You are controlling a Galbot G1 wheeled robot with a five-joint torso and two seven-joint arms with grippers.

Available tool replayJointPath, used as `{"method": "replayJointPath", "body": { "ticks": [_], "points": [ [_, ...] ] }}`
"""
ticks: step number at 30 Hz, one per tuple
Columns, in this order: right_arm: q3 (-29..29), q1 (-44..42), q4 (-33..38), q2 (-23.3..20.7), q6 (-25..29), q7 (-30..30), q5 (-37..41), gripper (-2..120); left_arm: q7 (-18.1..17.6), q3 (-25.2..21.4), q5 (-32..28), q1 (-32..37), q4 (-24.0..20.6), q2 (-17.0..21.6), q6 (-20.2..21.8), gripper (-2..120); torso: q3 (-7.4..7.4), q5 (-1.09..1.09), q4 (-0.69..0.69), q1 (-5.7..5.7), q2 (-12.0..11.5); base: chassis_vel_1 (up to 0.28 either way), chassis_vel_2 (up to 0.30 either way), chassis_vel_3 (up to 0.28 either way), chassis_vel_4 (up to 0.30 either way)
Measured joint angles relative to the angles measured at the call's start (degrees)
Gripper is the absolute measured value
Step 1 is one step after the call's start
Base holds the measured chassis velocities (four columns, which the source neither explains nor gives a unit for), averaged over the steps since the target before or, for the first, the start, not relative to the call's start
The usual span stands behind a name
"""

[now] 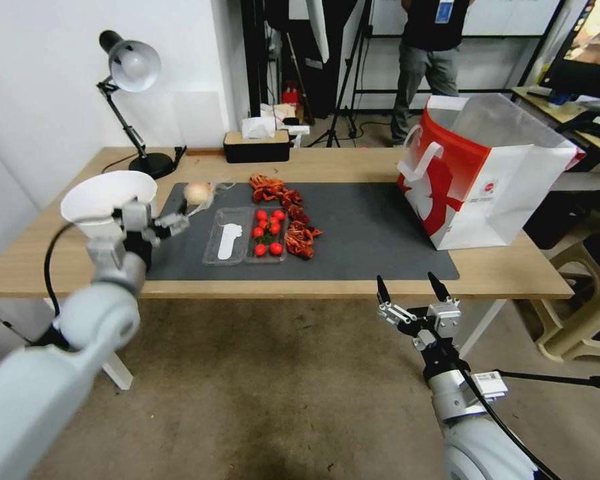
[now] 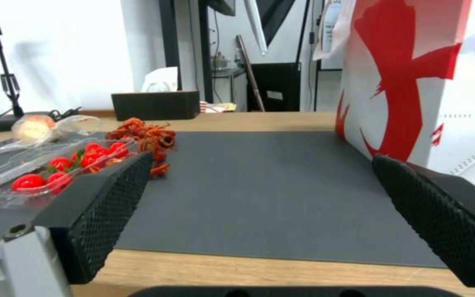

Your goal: Pick up the trash from the table and place it into the takeout bag.

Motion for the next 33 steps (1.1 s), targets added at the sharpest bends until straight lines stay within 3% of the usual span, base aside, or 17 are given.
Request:
{"method": "replayJointPath", "body": {
  "ticks": [1, 6, 8, 13, 15, 16, 18, 23, 27, 33],
  "points": [
    [0.05, -0.08, -0.01, 0.05, 0.00, -0.07, -0.02, 100, 0.24, 2.84, -1.95, -4.32, 2.84, 0.51, 0.00, 100, 0.00, -0.03, 0.02, 0.00, 0.00, 0.000, 0.000, 0.000, 0.000],
    [0.14, -0.34, -0.09, 0.33, 0.01, -0.10, -0.21, 100, 0.62, 8.27, -4.62, -10.72, 6.87, 0.08, 0.04, 100, 0.00, -0.01, 0.01, 0.00, 0.00, 0.000, 0.000, 0.000, 0.000],
    [0.14, -0.51, -0.20, 0.55, 0.03, -0.14, -0.39, 100, 1.33, 14.00, -7.59, -16.74, 11.39, -1.14, 0.03, 100, 0.00, -0.01, -0.01, 0.00, 0.00, 0.000, 0.000, 0.000, 0.000],
    [0.24, -0.66, -0.31, 0.63, 0.04, -0.15, -0.46, 100, 1.73, 18.66, -9.86, -22.34, 16.28, -2.75, 0.04, 100, 0.00, 0.00, 0.00, 0.00, 0.00, 0.000, 0.000, 0.000, 0.000],
    [0.55, -0.89, -0.37, 0.60, 0.09, -0.13, -0.46, 100, 2.13, 22.00, -10.51, -26.94, 21.09, -4.45, 0.37, 100, 0.00, -0.03, -0.01, 0.00, 0.00, 0.000, 0.000, 0.000, 0.000],
    [0.55, -0.89, -0.37, 0.60, 0.09, -0.13, -0.46, 100, 2.13, 22.00, -10.51, -26.94, 21.09, -4.45, 0.37, 100, 0.00, -0.03, -0.01, 0.00, 0.00, 0.000, 0.000, 0.000, 0.000],
    [0.91, -1.12, -0.43, 0.55, 0.24, -0.08, -0.45, 100, 2.36, 24.57, -10.72, -31.62, 26.80, -6.52, 0.55, 100, -0.01, 0.01, -0.01, 0.00, 0.00, 0.000, 0.000, 0.000, 0.000],
    [1.23, -1.32, -0.73, 0.55, 0.52, -0.03, -0.41, 100, 3.10, 27.18, -11.11, -36.37, 33.41, -8.64, 1.33, 100, 0.00, 0.01, 0.00, 0.00, 0.00, 0.000, 0.000, 0.000, 0.000],
    [1.34, -1.19, -1.28, 0.53, 0.75, -0.02, -0.28, 100, 3.73, 29.14, -14.32, -40.56, 39.05, -10.74, 4.64, 100, -0.01, 0.00, -0.01, 0.00, 0.01, 0.000, 0.000, 0.000, 0.000],
    [1.35, -1.02, -1.46, 0.44, 0.77, 0.00, -0.20, 100, 3.92, 29.41, -15.50, -41.57, 40.71, -11.36, 6.58, 100, 0.00, 0.00, 0.00, 0.00, 0.01, 0.000, 0.000, 0.000, 0.000]
  ]
}}
